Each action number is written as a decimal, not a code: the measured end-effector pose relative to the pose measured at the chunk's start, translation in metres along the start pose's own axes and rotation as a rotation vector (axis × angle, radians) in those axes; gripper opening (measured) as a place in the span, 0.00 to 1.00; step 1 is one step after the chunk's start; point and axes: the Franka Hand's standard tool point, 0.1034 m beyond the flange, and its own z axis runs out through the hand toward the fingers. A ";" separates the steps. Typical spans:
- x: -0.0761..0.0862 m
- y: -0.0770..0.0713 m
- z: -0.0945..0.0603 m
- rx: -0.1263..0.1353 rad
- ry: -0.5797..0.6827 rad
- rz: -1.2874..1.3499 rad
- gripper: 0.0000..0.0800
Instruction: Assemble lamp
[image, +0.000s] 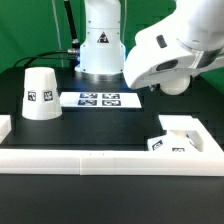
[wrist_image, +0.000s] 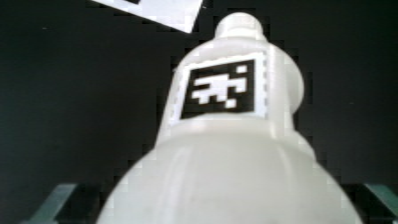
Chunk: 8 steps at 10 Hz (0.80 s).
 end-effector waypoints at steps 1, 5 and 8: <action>0.012 0.003 -0.006 -0.015 0.100 0.002 0.72; 0.012 0.014 -0.010 -0.068 0.363 -0.023 0.72; 0.006 0.031 -0.028 -0.127 0.582 -0.073 0.72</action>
Offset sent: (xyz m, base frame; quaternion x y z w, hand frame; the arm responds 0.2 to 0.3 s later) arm 0.0000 0.0000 0.0000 0.0000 0.1938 0.0000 0.9810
